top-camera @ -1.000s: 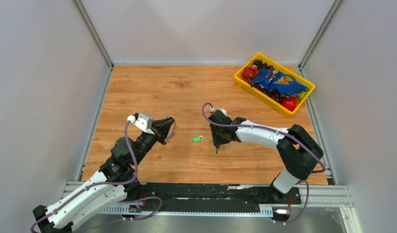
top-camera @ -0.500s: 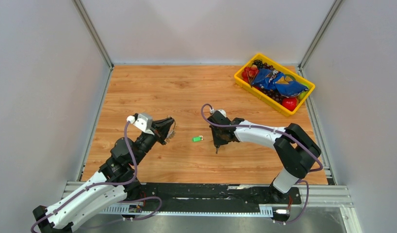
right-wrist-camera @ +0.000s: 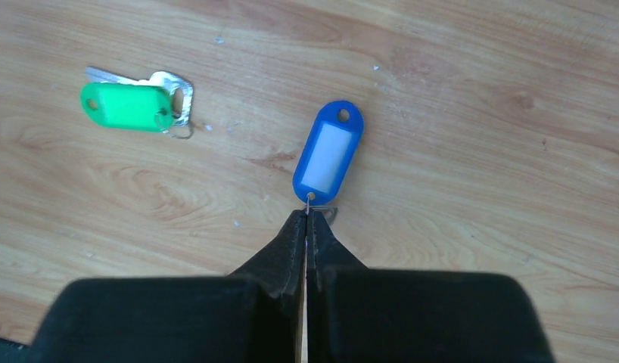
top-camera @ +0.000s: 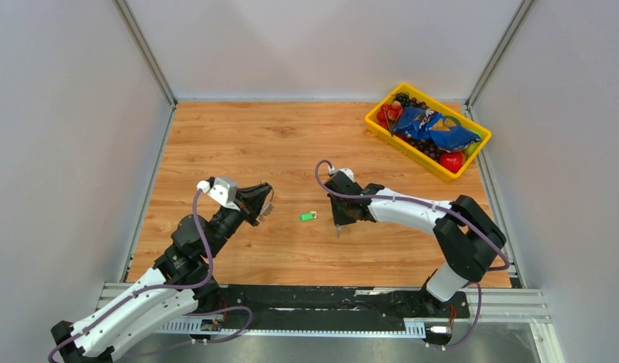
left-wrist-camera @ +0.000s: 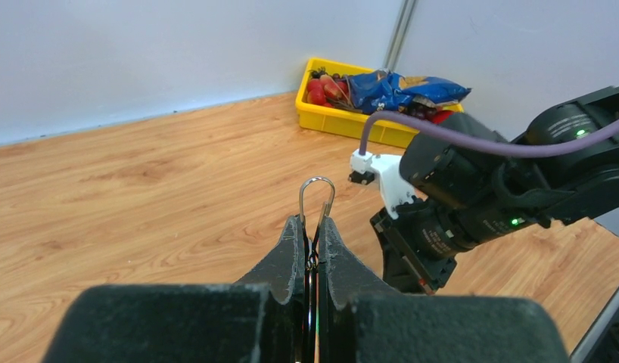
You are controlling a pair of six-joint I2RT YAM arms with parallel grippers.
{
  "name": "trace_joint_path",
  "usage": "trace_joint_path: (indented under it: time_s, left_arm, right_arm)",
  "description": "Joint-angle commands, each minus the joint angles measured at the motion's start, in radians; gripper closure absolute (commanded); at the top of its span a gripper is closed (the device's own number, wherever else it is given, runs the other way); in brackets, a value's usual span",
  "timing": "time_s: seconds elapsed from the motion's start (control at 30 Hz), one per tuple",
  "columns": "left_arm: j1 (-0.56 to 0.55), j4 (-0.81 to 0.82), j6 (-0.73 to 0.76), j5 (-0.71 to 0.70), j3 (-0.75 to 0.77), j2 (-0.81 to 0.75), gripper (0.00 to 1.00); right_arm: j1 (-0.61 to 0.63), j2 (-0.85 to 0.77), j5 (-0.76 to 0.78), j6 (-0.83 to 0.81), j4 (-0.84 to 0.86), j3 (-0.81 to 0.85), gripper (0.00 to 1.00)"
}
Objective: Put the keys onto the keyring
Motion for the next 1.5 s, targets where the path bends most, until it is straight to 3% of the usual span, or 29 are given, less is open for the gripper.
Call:
trace_joint_path:
  time_s: [0.0, 0.37, 0.77, 1.17, 1.47]
  left_arm:
    - [0.002, 0.031, -0.011, 0.026, 0.005, -0.008, 1.0]
    - [0.002, 0.072, 0.001, 0.124, 0.018, -0.004, 1.0]
    - [0.002, 0.146, 0.021, 0.274, 0.03, 0.01, 1.0]
    - [0.002, 0.207, 0.016, 0.354, 0.022, 0.001, 1.0]
    - [0.002, 0.267, 0.023, 0.379, -0.004, -0.013, 1.0]
  right_arm:
    - [0.013, -0.163, -0.025, -0.045, 0.03, -0.004, 1.0]
    - [0.012, -0.491, -0.418, -0.16, 0.026, 0.057, 1.0]
    - [0.011, -0.553, -0.756, -0.13, 0.106, 0.147, 1.0]
    - [0.012, -0.559, -0.851, 0.21, 0.569, 0.04, 1.0]
    - [0.036, -0.505, -0.82, 0.348, 0.725, 0.033, 1.0]
